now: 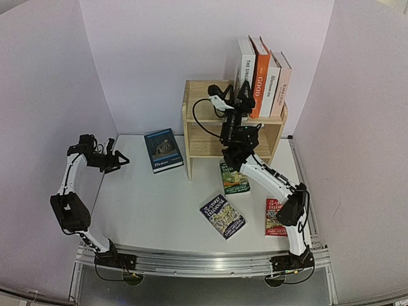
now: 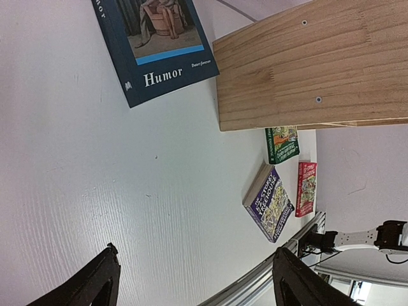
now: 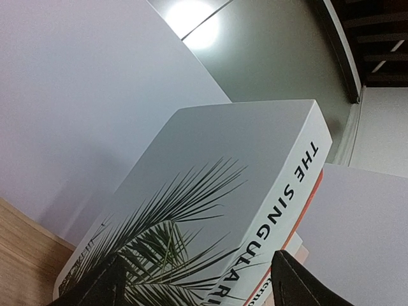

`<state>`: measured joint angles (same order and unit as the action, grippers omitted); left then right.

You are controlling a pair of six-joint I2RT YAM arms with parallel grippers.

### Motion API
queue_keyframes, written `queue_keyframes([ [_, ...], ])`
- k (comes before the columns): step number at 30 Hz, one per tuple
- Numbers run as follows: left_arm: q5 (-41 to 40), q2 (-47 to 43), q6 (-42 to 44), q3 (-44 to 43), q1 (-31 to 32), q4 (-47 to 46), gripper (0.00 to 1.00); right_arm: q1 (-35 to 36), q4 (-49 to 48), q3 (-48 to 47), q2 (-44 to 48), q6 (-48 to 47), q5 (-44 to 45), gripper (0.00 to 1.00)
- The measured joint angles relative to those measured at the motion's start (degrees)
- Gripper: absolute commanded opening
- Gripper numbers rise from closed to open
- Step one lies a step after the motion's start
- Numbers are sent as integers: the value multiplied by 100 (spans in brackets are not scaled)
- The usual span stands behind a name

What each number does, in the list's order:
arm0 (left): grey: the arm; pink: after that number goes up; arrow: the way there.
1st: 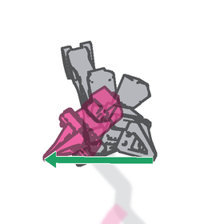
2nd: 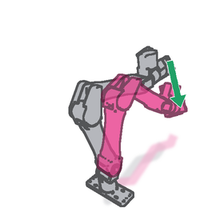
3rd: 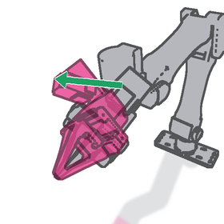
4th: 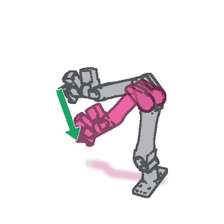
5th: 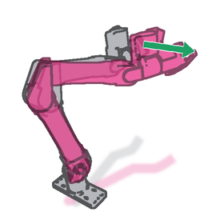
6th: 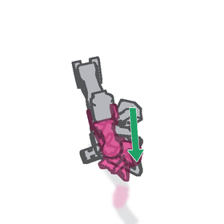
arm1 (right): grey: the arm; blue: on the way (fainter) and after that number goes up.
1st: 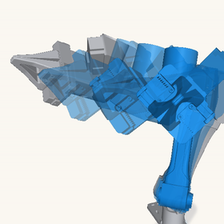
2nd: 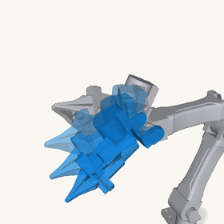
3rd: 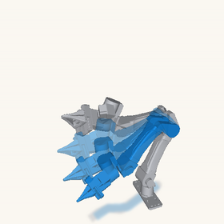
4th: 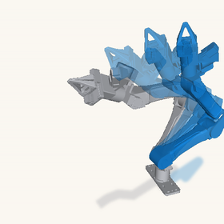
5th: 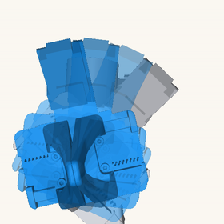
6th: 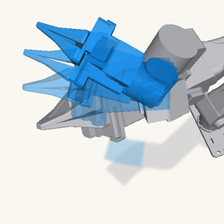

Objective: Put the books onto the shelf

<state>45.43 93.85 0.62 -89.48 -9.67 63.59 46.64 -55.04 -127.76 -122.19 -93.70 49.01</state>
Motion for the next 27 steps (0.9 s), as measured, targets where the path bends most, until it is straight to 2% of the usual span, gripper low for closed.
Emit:
queue_keyframes([
  [27,2,1,87,1,0,87,82,-397,-16,-527,-335,370,20,60],
])
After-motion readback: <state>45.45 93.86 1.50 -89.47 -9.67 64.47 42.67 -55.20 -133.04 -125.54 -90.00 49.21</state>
